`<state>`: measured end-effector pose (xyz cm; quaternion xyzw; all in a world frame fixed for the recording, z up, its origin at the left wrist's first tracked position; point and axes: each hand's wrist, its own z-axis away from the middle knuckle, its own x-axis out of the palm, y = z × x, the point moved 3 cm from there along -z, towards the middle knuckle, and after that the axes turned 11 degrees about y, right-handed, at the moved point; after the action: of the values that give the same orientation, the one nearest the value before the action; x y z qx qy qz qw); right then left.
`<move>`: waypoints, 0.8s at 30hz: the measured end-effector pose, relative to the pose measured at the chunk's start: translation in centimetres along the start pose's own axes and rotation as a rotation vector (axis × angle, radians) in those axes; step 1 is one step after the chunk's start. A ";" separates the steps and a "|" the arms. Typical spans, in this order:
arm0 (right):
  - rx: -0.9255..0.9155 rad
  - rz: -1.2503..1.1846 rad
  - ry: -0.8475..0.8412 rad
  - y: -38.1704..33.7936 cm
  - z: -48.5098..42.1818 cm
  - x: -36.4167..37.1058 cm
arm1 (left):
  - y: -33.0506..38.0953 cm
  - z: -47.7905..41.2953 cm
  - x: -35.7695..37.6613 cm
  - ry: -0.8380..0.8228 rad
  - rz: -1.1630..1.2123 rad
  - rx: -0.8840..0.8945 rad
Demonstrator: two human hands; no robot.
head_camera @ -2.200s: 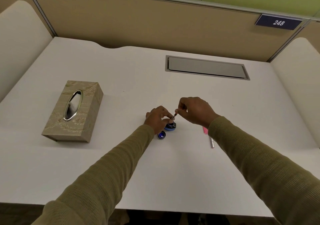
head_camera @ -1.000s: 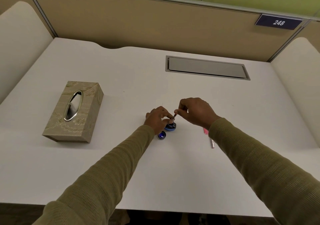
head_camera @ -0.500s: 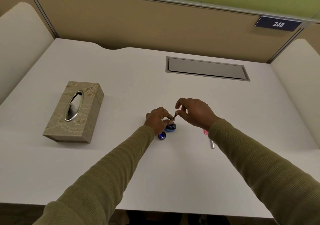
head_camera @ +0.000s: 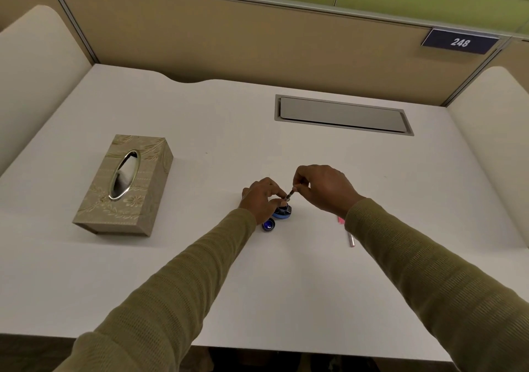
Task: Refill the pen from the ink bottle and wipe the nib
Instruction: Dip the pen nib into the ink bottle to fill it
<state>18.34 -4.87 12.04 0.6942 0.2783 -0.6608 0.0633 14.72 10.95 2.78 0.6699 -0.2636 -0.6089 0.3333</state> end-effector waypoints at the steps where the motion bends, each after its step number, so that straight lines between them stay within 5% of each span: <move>1: 0.013 -0.005 0.004 0.0 0.0 0.0 | 0.1 0.1 0.0 0.002 0.005 0.004; 24: 0.000 -0.021 0.021 0.5 1.1 -1.3 | 2.0 0.4 -1.1 -0.022 0.063 0.044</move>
<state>17.64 -6.24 13.01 0.6980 0.2861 -0.6543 0.0535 14.31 10.50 5.00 0.6619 -0.3014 -0.5993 0.3345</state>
